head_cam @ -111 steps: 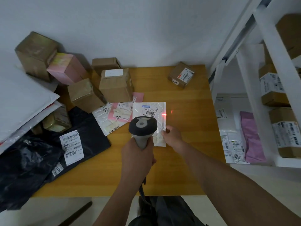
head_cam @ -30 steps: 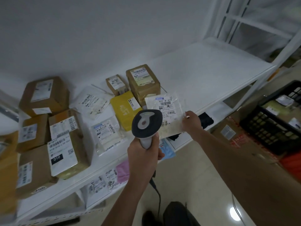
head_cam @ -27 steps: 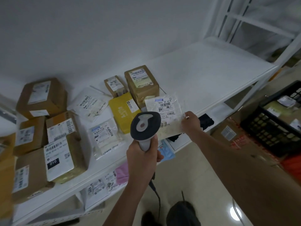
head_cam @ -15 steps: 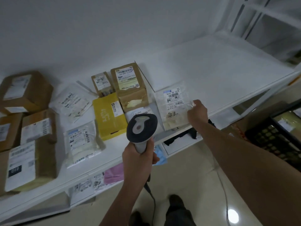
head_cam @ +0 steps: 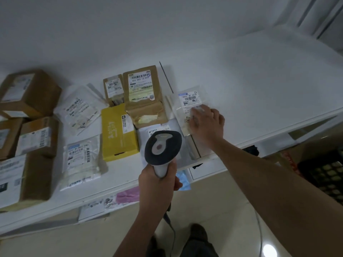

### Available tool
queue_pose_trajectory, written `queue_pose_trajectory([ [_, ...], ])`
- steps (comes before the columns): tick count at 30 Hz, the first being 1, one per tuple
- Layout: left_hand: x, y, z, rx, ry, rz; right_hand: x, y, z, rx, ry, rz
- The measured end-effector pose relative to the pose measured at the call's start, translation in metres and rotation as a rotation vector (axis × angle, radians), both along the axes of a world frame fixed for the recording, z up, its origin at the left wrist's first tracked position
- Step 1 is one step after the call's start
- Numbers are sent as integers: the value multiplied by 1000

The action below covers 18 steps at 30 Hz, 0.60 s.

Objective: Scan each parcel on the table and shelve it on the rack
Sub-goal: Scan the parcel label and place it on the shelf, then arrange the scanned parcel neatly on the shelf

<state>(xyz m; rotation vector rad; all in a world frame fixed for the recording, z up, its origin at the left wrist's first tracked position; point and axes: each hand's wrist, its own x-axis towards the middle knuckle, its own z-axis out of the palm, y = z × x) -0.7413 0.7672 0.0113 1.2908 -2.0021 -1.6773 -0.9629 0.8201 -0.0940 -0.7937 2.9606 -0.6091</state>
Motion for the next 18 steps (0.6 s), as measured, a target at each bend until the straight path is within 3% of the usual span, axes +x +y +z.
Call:
queue_pose_trajectory([
  [6,-4,0,-1,10,6,24,-40,-39,5,-70,-207,-47],
  [8,-4,1,-2,5,4,28,-35,-30,5,-209,-123,26],
  [11,-4,1,-1,10,1,28,-17,-10,-5,-104,-5,116],
  [18,1,2,3,4,7,79,-29,-38,0,-160,-161,144],
])
